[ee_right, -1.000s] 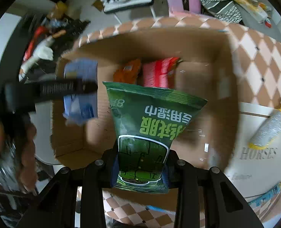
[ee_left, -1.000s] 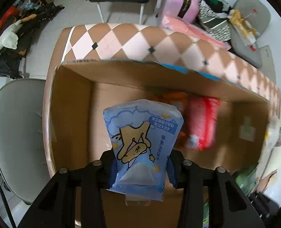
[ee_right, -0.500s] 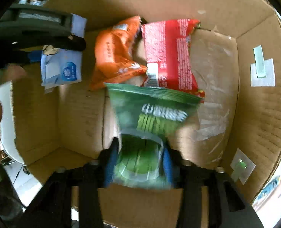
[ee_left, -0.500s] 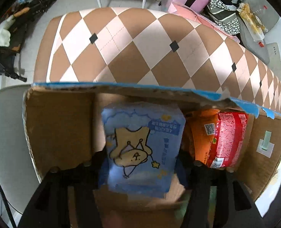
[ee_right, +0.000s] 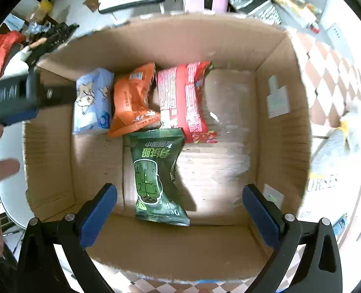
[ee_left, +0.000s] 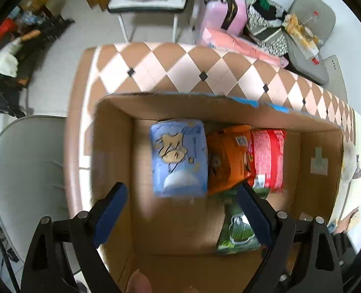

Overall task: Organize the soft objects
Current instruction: 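Lower the tissue pack and green bag into the box and open both tools, then grasp the yellow scrub sponge with the left tool while the right tool grasps the white pouch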

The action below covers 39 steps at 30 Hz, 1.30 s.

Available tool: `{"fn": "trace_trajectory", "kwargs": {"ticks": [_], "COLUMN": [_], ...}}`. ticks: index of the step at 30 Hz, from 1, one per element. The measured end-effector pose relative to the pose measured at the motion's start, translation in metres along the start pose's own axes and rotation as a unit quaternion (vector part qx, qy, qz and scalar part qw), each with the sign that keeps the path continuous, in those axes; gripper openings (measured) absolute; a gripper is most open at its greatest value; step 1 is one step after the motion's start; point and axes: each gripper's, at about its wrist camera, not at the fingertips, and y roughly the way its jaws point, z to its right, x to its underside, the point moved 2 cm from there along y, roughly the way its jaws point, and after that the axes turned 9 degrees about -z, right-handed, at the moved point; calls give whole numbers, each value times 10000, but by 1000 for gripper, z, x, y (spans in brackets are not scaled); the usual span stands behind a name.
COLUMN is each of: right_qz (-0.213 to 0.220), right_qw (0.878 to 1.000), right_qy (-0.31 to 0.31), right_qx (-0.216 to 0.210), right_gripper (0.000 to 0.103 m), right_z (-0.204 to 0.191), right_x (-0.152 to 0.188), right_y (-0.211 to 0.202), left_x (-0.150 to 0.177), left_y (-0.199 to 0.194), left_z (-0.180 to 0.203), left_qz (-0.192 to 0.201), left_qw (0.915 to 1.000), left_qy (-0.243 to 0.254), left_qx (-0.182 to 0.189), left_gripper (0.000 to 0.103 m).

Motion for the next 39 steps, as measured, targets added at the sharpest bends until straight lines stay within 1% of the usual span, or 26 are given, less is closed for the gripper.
{"fn": "trace_trajectory", "kwargs": {"ticks": [3, 5, 8, 11, 12, 14, 18, 19, 20, 23, 25, 27, 29, 30, 33, 34, 36, 39], "right_qz": [229, 420, 665, 855, 912, 1014, 1081, 1089, 1104, 1176, 1212, 1262, 1305, 1318, 1272, 1217, 1141, 901], "right_qw": [9997, 9990, 9974, 9957, 9951, 9940, 9936, 9935, 9933, 9922, 9906, 9876, 9840, 9819, 9731, 9699, 9670, 9714], "right_qy": [-34, -92, -199, -290, -322, -327, -320, -313, -300, -173, 77, 421, 807, 998, 1658, 1891, 2117, 2135], "right_qx": [56, 120, 192, 223, 212, 230, 16, -56, -131, -384, -635, -836, -910, -927, -965, -934, -844, -526], "right_gripper": [103, 103, 103, 103, 103, 103, 103, 103, 103, 103, 103, 103, 103, 103, 103, 103, 103, 103], "right_z": [-5, 0, 0, 1, 1, 2, 2, 3, 5, 18, 38, 66, 102, 119, 189, 215, 257, 317], "right_x": [13, 25, 49, 72, 81, 94, 116, 118, 120, 127, 132, 138, 143, 145, 151, 152, 147, 128], "right_y": [-16, -24, -44, -59, -67, -71, -76, -74, -74, -80, -85, -92, -96, -98, -94, -91, -87, -86], "left_x": [34, 58, 87, 114, 118, 130, 146, 149, 151, 156, 155, 151, 143, 139, 126, 118, 106, 81], "left_y": [-14, -20, -24, -32, -33, -38, -51, -54, -58, -74, -81, -87, -91, -91, -87, -80, -62, -23], "left_z": [-5, -5, -3, -2, 1, 4, 10, 12, 15, 28, 47, 72, 102, 121, 175, 201, 238, 300], "left_qz": [284, 443, 650, 822, 885, 1024, 1266, 1305, 1358, 1536, 1597, 1682, 1710, 1716, 1702, 1595, 1341, 915], "left_qw": [9996, 9990, 9978, 9965, 9959, 9944, 9917, 9913, 9906, 9880, 9867, 9838, 9807, 9789, 9733, 9711, 9688, 9614], "left_qy": [31, 43, 14, -60, -98, -130, -87, -115, -116, -10, 194, 463, 771, 942, 1430, 1663, 2000, 2469], "left_qx": [-30, -66, -155, -165, -168, -206, -189, -137, -116, -134, -252, -408, -554, -580, -576, -617, -589, -797], "left_gripper": [92, 92, 92, 92, 92, 92, 92, 95, 103, 103, 103, 103, 103, 103, 103, 103, 103, 103]}}
